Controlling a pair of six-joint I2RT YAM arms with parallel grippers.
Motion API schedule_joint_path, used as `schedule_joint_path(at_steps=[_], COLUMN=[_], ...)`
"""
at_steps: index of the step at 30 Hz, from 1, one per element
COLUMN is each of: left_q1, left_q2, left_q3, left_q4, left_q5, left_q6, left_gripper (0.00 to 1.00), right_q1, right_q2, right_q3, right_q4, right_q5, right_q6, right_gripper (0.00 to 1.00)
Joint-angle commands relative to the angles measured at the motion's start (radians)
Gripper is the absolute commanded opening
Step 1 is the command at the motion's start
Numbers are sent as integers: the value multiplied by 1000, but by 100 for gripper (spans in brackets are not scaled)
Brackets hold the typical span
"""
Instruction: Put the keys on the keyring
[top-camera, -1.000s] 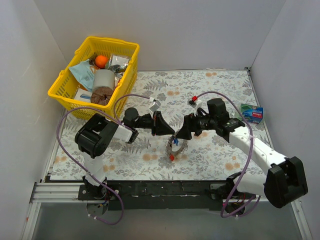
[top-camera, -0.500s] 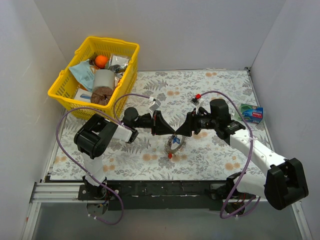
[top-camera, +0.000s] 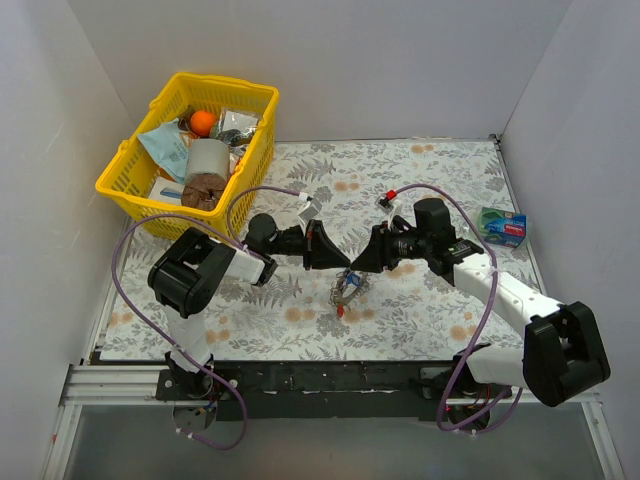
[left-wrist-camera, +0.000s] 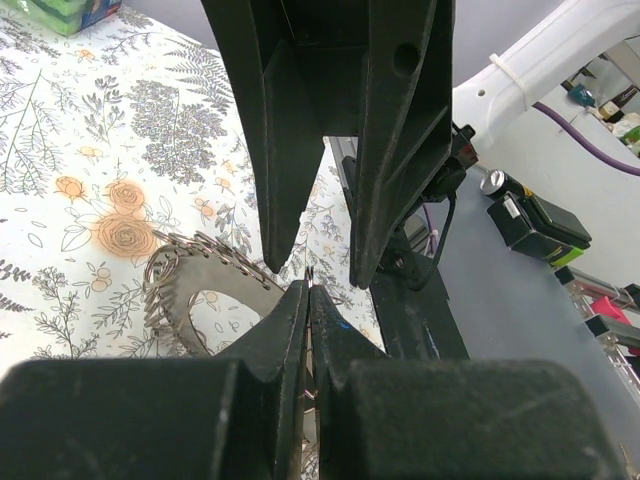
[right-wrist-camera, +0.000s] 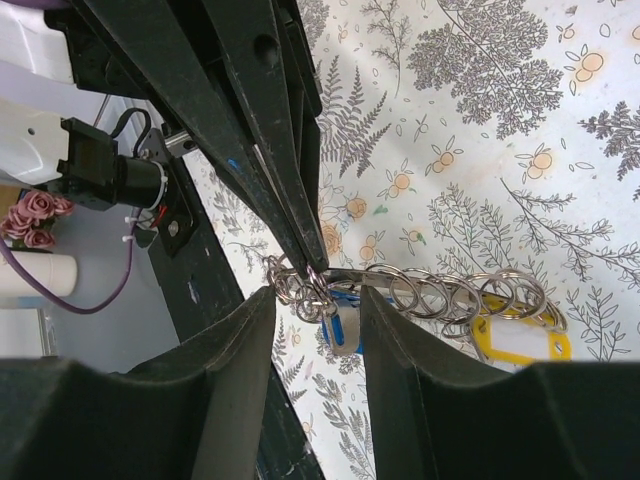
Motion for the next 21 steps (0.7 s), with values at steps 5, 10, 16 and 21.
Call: schedule_joint_path(at_steps=[5, 10, 16, 21], left_q1=[-3, -3, -6, -6], left_q2=[-54, -52, -50, -50], left_q3=[38, 38, 38, 38], left_q4=[526, 526, 526, 526], left_q5=[6, 6, 8, 8], left_q6=[-4, -4, -2, -1], left_gripper=[0, 0, 0, 0], right_q1=[-1, -1, -1, -1], right_q2=[19, 25, 29, 32], right_q3=[9, 4, 1, 1], right_q4=[-8, 2, 2, 2], right_q5=[-13, -25, -34, -41], right_q6=[-14, -11, -9, -9], right_gripper=[43, 35, 24, 16])
